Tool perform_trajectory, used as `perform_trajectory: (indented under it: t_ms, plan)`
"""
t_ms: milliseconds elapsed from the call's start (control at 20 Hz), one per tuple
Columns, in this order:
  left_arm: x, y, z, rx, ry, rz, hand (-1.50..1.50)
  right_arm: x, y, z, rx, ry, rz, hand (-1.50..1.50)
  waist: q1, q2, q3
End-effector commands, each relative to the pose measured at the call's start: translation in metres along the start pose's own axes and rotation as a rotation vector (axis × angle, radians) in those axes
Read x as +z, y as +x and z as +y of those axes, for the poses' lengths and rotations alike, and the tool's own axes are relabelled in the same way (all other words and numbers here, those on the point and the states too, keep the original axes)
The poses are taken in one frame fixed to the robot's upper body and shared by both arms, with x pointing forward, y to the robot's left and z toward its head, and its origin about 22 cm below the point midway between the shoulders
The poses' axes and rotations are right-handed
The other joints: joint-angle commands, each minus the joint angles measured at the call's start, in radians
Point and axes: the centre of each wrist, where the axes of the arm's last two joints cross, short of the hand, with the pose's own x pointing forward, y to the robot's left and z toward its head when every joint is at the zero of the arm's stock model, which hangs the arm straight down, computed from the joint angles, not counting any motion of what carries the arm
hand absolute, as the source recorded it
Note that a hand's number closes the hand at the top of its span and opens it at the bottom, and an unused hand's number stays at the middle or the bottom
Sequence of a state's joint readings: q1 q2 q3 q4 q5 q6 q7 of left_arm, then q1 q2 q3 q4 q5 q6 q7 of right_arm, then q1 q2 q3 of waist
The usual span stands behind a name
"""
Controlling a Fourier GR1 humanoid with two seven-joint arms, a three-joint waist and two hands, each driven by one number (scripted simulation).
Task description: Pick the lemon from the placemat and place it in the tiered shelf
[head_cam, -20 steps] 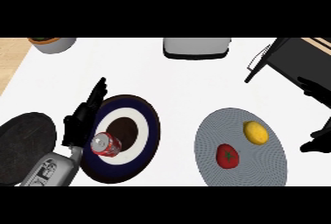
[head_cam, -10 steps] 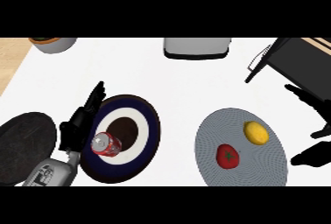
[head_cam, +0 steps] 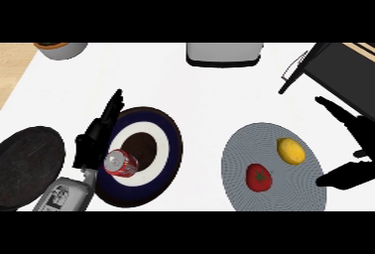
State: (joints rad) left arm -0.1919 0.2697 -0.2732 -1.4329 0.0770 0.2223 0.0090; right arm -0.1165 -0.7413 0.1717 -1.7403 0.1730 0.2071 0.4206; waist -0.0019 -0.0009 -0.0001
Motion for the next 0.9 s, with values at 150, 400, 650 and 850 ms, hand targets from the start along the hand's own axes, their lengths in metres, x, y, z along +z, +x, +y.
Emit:
perform_trajectory:
  t_ms: [150, 400, 650, 850]
  plan:
    - [0.006, -0.004, 0.016, 0.004, -0.016, -0.001, 0.0, -0.017, -0.011, 0.011, 0.002, 0.025, 0.023, -1.5, 0.006, 0.001, 0.0]
    - [-0.005, -0.012, 0.011, 0.014, -0.014, 0.011, 0.0, -0.016, 0.006, 0.033, 0.01, 0.03, 0.036, -1.5, 0.002, 0.001, 0.0]
    - [0.001, 0.01, 0.016, 0.008, -0.011, -0.008, 0.0, 0.004, -0.012, 0.02, 0.007, 0.021, 0.062, -1.5, -0.001, 0.0, 0.0]
    - [-0.008, -0.005, -0.009, -0.012, -0.016, 0.0, 0.0, -0.011, -0.01, 0.036, 0.047, 0.039, 0.071, -1.5, -0.001, 0.001, 0.0]
